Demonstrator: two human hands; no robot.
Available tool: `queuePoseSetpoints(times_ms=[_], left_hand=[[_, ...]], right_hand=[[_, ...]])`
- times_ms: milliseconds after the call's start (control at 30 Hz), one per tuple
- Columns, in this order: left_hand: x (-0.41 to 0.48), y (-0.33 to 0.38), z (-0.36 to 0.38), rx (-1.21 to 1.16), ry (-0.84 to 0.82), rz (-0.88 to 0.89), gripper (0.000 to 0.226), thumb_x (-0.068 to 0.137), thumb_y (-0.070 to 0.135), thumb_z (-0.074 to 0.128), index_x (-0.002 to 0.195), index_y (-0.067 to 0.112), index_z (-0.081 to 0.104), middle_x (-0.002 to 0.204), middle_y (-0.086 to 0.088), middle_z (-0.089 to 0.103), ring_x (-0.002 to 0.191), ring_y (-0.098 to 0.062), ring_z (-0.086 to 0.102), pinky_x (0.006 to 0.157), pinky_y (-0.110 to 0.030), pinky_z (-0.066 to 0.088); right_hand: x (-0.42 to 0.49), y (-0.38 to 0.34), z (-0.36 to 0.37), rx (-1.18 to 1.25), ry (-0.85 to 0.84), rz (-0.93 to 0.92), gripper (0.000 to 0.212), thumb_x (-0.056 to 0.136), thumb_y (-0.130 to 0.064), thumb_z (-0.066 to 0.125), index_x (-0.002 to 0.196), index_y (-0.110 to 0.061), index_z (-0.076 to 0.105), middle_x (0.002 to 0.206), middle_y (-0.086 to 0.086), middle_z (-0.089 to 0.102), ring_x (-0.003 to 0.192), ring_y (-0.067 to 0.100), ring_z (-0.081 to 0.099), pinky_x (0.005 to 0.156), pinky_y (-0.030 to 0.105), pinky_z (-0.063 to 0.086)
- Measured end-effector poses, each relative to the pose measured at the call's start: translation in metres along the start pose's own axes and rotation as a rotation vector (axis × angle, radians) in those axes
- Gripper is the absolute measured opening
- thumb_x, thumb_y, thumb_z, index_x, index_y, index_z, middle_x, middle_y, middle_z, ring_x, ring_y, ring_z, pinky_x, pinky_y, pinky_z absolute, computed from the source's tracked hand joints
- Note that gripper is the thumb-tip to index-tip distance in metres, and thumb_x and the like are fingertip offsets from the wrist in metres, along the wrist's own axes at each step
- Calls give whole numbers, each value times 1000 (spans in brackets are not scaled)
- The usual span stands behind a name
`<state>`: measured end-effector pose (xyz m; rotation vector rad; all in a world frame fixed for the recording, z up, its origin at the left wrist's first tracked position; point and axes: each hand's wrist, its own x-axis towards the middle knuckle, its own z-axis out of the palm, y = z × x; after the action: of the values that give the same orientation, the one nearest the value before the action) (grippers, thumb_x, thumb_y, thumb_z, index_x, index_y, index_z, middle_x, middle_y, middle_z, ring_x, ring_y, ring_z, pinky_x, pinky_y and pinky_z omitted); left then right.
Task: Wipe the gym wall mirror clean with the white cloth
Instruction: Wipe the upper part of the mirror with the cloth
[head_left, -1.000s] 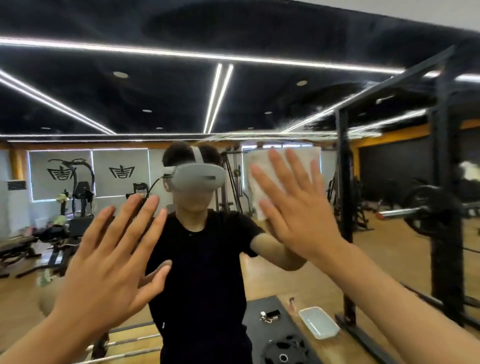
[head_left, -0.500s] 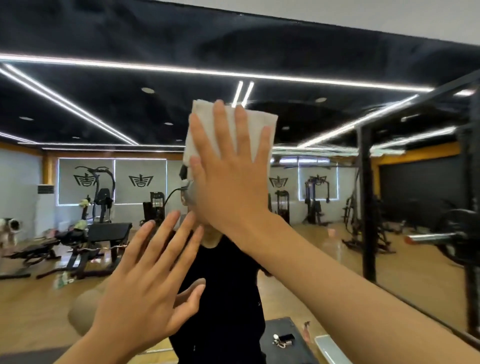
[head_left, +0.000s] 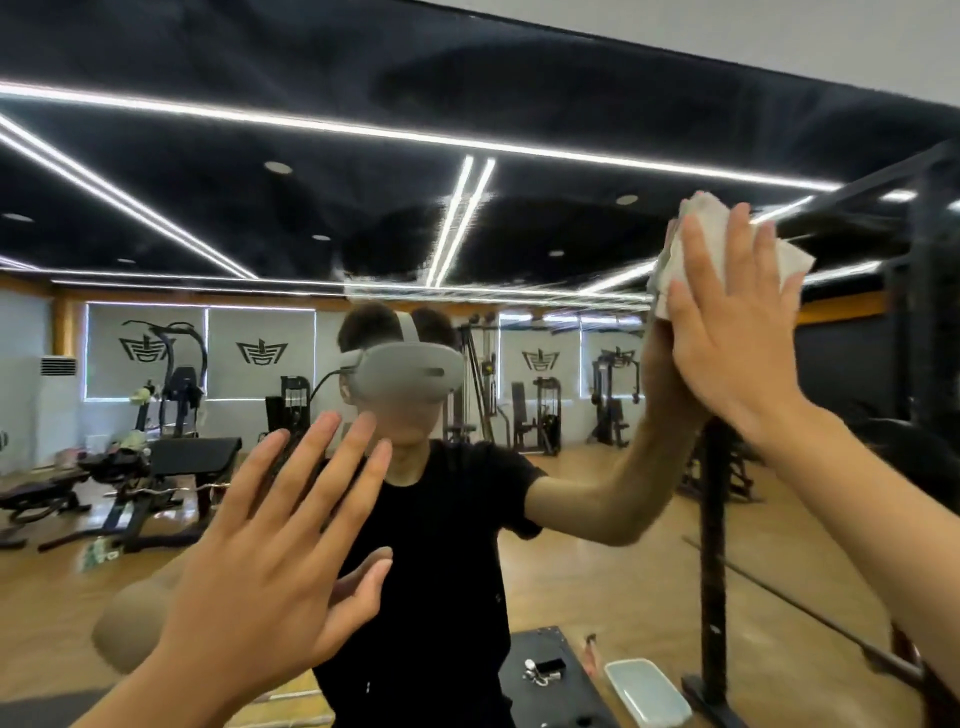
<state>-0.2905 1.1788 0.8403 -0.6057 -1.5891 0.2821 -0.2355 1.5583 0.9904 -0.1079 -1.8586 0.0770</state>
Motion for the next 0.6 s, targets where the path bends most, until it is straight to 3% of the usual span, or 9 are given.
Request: queuePoseSetpoints(times_ms=[67,200,333,400,467,600], left_hand=[[-1,1,0,4,-9,5,80,99,53,48,161,4,39,172,-17,28,159,-38,27,126,-61,23],[0,0,-1,1,-27,2,79,100,53,47,162,6,37,172,-17,28,158,-38,29,125,-61,25],[-4,-3,2,-46,-5,-6,68,99,51,51,150,6,55,152,-21,56,148,-41,43,128,-57,22],[-4,-4,1,-52,-8,-3,69,99,51,51,152,8,52,156,-22,52,150,-41,39,128,-57,22],[-3,-5,-2,-34,-16,10,75,98,52,49,159,7,43,169,-19,34,158,-37,29,127,-58,22],[-2,-5,-5,-8,-26,15,78,99,52,47,160,5,40,173,-16,27,160,-36,26,126,-59,23]], right_hand=[[2,-45,8,-6,40,7,65,107,-52,7,168,-31,1,176,10,-2,161,38,-4,124,72,1],[-9,-167,27,6,98,-205,63,108,-50,9,169,-32,6,177,8,-1,162,34,-6,126,67,-3],[-34,-262,39,-39,78,-518,62,109,-51,15,168,-33,12,177,7,2,162,34,-5,124,67,-4],[-30,-257,38,-81,71,-644,61,110,-51,17,168,-34,13,177,6,4,162,33,-2,124,66,-2],[-18,-223,34,-82,90,-716,59,110,-51,18,167,-35,17,177,5,9,163,31,3,126,64,1],[-4,-108,26,-50,86,-528,59,112,-51,16,168,-33,15,177,5,5,163,28,-1,127,65,1]])
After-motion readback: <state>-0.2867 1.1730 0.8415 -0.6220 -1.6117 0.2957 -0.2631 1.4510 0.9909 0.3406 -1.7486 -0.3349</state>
